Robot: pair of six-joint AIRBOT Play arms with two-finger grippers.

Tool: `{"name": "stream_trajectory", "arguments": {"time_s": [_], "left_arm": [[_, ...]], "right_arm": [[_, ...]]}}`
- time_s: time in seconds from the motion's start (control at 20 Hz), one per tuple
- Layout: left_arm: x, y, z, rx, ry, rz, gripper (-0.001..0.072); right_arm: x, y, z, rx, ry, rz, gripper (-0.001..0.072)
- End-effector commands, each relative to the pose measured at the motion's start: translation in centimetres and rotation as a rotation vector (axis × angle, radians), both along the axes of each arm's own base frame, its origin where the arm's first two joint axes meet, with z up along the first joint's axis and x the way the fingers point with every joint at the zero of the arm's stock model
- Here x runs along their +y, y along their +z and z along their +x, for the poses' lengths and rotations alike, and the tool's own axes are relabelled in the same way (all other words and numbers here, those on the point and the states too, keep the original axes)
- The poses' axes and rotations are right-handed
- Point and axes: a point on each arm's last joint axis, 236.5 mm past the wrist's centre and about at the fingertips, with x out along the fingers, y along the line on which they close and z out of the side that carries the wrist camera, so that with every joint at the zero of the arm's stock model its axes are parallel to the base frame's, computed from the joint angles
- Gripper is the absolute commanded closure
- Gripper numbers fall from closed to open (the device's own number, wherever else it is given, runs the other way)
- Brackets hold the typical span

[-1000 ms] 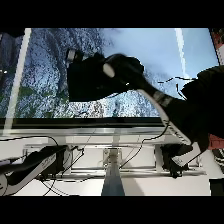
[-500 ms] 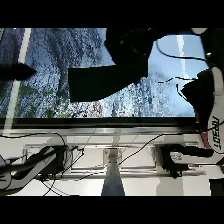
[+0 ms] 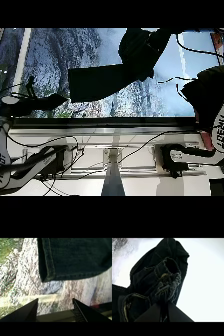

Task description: Fold the clothes and pants, and hang the long-sleeved shirts on hangers.

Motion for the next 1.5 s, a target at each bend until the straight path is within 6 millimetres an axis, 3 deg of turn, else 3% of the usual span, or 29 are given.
{"name": "stream_trajectory", "arguments": {"time_s": [0.0,0.15,0.4,0.45,0.5,0.55,0.6,0.7,0.8,0.9,0.95,1.05,1.1,1.15,1.25,1.35,1.45], "left_arm": [[-1.9,-3.1,0.4,0.034,0.025,-0.016,0.0229],[-3.3,-6.0,1.4,0.091,0.056,-0.049,0.0226],[-3.9,-5.6,6.6,0.036,0.073,-0.126,0.0230],[-3.7,-5.0,7.9,0.015,0.084,-0.136,0.0276],[-3.5,-4.4,9.0,-0.012,0.081,-0.131,0.0565],[-3.2,-3.5,10.2,-0.050,0.071,-0.120,0.0678],[-3.0,-2.3,11.5,-0.105,0.047,-0.102,0.0678],[-2.3,1.3,14.9,-0.214,0.037,-0.084,0.0679],[-0.6,7.2,19.4,-0.306,0.124,-0.115,0.0680],[2.8,16.0,23.6,-0.468,0.200,-0.127,0.0680],[4.6,20.4,24.9,-0.566,0.208,-0.106,0.0681],[8.5,28.2,25.6,-0.702,0.259,-0.091,0.0681],[10.1,30.9,25.2,-0.742,0.267,-0.071,0.0681],[11.6,32.1,24.4,-0.759,0.248,-0.025,0.0681],[14.5,30.9,22.1,-0.674,0.230,0.053,0.0681],[17.9,25.9,18.9,-0.490,0.186,0.191,0.0681],[21.8,21.3,15.6,-0.322,0.193,0.309,0.0681]], "right_arm": [[0.0,0.3,0.1,-0.010,-0.003,0.018,0.0690],[0.0,0.3,0.1,-0.010,-0.003,0.018,0.0690],[0.0,0.5,0.3,-0.018,-0.005,0.017,0.0690],[-0.1,0.5,0.4,-0.024,-0.007,0.016,0.0690],[-0.2,0.7,0.5,-0.033,-0.011,0.012,0.0690],[-0.5,1.0,0.8,-0.050,-0.019,0.003,0.0690],[-0.7,1.3,1.1,-0.071,-0.027,-0.001,0.0690],[-1.8,2.4,2.0,-0.126,-0.082,0.001,0.0690],[-3.7,4.4,3.0,-0.205,-0.151,-0.013,0.0690],[-6.2,7.3,2.9,-0.273,-0.207,-0.021,0.0690],[-7.8,8.7,2.4,-0.300,-0.237,-0.028,0.0691],[-10.9,10.3,0.9,-0.309,-0.307,-0.015,0.0692],[-12.2,10.2,-0.1,-0.284,-0.342,-0.006,0.0692],[-13.6,9.4,-1.1,-0.231,-0.375,-0.005,0.0692],[-16.1,5.5,-3.7,-0.056,-0.428,-0.015,0.0692],[-17.2,1.0,-6.2,0.098,-0.459,0.006,0.0692],[-16.8,-3.1,-8.9,0.197,-0.464,0.015,0.0692]]}}
